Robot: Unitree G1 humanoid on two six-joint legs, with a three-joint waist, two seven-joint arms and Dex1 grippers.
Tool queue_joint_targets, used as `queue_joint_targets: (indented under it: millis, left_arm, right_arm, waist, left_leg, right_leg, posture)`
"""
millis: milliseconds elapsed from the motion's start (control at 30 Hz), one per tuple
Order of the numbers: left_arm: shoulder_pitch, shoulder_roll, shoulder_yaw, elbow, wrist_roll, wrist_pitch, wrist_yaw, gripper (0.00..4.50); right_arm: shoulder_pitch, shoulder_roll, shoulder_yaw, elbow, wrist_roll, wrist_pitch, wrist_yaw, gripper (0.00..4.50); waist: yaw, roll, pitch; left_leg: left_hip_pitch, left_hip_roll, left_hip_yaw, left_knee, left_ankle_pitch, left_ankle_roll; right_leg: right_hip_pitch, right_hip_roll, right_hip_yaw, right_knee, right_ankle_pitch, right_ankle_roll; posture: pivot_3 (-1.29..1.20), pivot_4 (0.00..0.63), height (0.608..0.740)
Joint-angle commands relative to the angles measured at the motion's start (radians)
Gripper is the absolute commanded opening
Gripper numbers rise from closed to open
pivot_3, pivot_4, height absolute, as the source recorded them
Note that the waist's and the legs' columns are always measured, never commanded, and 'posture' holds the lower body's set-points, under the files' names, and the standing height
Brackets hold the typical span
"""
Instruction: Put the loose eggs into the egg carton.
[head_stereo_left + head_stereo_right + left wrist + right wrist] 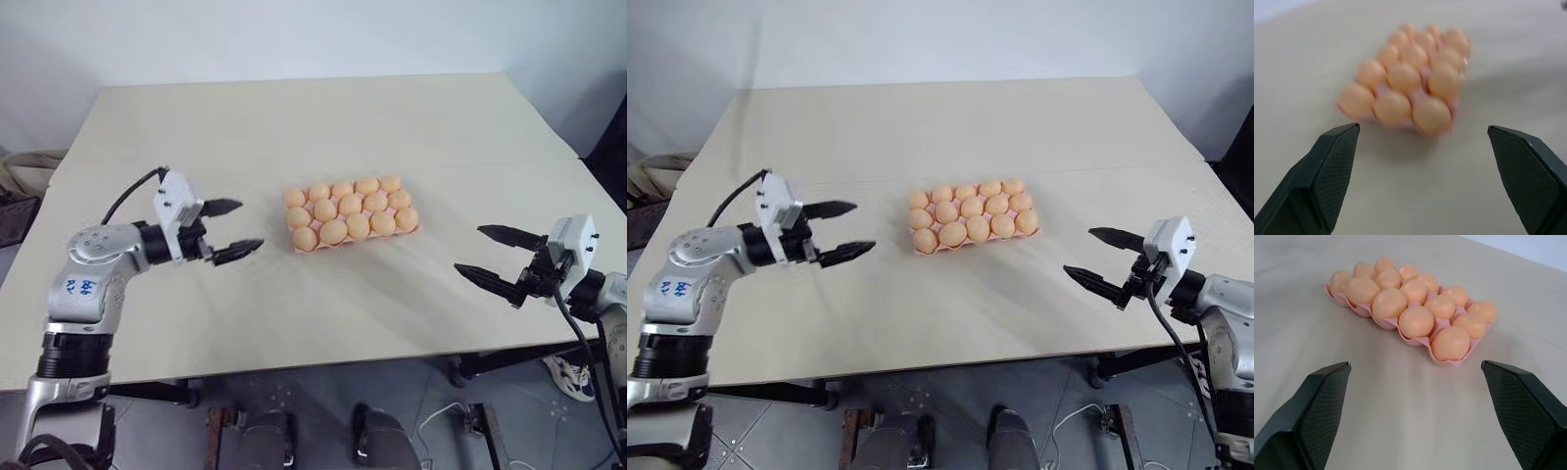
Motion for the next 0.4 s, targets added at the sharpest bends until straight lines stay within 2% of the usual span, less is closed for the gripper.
queue_joint_targets:
  millis: [33,233,400]
  left_arm:
    - [-0.008,0.056,0.033,0.038,0.003,-0.102,-0.081,4.46]
    - [-0.048,0.113,0.028,0.154,0.017,-0.192,-0.156,4.46]
    - [-0.071,0.111,0.047,0.187,0.001,-0.240,-0.167,4.46]
  right_arm:
    - [-0.044,-0.043,-0.013,0.038,-0.009,-0.039,0.042,4.50]
    - [-0.120,-0.070,0.005,0.133,-0.035,-0.073,0.100,4.50]
    - [-0.148,-0.066,0.013,0.168,-0.049,-0.092,0.117,4.50]
  waist:
    - [0.001,0.000,0.000]
    - [0.000,0.000,0.000]
    - [-0.006,0.000,0.000]
  left_leg:
    - [0.000,0.000,0.000,0.000,0.000,0.000]
    - [0.000,0.001,0.000,0.000,-0.001,0.000]
    - [0.000,0.002,0.003,-0.003,-0.002,-0.001]
  right_leg:
    - [0.000,0.000,0.000,0.000,0.000,0.000]
    - [-0.001,-0.001,0.000,-0.005,0.000,-0.001]
    - [-0.003,-0.001,-0.003,0.001,0.000,-0.001]
  posture:
    - [0.00,0.150,0.740]
    - [0.00,0.150,0.740]
    - [0.00,0.150,0.740]
